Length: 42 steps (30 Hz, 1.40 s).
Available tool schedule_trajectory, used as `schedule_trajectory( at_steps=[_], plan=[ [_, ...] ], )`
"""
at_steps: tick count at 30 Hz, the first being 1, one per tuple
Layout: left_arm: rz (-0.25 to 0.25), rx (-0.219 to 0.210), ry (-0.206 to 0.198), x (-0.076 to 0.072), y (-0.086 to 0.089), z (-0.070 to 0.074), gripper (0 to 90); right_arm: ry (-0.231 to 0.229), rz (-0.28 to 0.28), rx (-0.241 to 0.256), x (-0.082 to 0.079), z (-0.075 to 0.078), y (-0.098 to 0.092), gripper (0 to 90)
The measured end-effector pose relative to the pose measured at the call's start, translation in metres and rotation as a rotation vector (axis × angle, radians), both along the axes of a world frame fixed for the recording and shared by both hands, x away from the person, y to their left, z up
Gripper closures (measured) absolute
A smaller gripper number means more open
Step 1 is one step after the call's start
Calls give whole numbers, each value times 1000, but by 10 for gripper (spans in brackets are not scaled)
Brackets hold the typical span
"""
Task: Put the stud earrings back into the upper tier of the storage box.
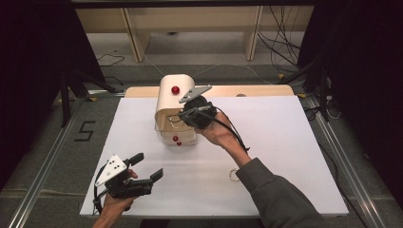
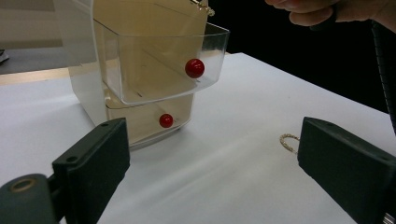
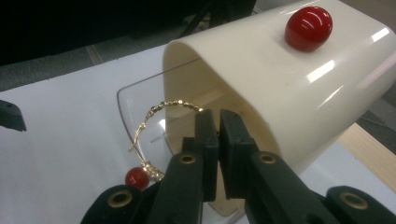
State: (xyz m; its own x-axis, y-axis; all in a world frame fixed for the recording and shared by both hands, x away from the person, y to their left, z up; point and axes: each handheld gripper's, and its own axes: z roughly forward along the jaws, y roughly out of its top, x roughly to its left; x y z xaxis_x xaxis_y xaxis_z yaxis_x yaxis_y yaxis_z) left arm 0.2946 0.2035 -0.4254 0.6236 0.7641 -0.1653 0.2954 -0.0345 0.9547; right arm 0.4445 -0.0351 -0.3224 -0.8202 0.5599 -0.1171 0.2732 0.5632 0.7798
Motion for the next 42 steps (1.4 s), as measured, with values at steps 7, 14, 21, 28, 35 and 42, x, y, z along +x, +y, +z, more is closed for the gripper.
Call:
schedule_trajectory(
  at_steps=[7, 14, 21, 28, 35, 42],
  plan=[
    [1, 2, 0, 0, 0, 0, 88, 0, -18, -29, 6, -8, 4, 863],
    [1, 2, -2, 0, 0, 0, 88, 44, -8, -33, 8, -12, 6, 665],
    [2, 5, 0, 0, 0, 0, 88, 44, 47, 28, -8, 3, -8, 479],
    [5, 6, 0, 0, 0, 0, 88, 40, 36, 81, -19, 16, -30, 399],
    [6, 4, 1, 0, 0, 0, 88, 41, 17, 94, -23, 14, -48, 365],
    [7, 5, 2, 0, 0, 0, 88, 40, -22, 122, -29, 8, -77, 347]
  ],
)
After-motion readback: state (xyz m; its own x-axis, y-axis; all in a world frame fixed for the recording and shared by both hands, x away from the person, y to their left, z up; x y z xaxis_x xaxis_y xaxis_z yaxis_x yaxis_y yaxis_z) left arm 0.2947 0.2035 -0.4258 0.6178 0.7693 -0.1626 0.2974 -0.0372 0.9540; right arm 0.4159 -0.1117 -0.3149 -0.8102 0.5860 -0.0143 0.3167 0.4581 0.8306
